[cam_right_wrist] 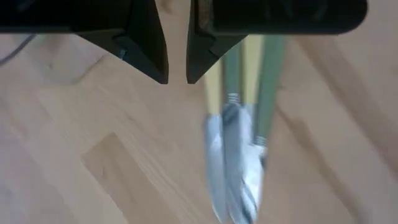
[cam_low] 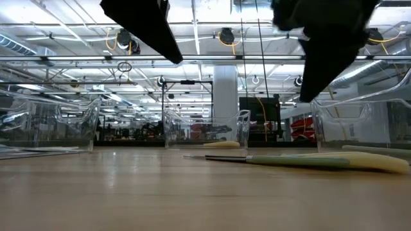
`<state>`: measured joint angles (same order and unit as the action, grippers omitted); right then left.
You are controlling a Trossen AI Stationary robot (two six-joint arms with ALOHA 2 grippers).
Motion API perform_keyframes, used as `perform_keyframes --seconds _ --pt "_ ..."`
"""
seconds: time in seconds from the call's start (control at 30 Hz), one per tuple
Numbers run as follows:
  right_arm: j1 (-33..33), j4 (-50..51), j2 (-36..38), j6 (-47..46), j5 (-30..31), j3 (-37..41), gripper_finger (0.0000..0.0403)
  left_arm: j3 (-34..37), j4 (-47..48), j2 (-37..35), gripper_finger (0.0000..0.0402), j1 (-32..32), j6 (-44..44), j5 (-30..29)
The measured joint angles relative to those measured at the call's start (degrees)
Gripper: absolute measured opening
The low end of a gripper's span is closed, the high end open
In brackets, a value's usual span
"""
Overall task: Sort silverware by color (type)
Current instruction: Put the left green knife into the bottom right transparent bin
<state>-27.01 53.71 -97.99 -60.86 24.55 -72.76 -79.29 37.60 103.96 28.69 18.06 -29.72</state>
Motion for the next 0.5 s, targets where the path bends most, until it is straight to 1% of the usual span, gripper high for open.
perform_keyframes --seconds 0.1,0.2,0.4,0.5 --pt "4.72 2.25 -0.01 4.41 -5.31 0.01 0.0054 0.0 -0.24 0.0 0.0157 0.79 0.02 0.12" --pt "7.23 5.14 -0.01 4.73 -6.68 0.01 0.0054 0.0 -0.19 0.0 0.0157 1.58 0.77 0.2" --pt "7.92 8.7 -0.03 4.46 -7.18 0.39 0.0054 0.0 -0.19 0.0 0.0157 4.07 2.18 0.2" --pt "7.55 8.7 -0.1 3.03 -9.54 1.27 0.0054 0.0 -0.17 0.0 0.0157 5.4 3.29 0.23"
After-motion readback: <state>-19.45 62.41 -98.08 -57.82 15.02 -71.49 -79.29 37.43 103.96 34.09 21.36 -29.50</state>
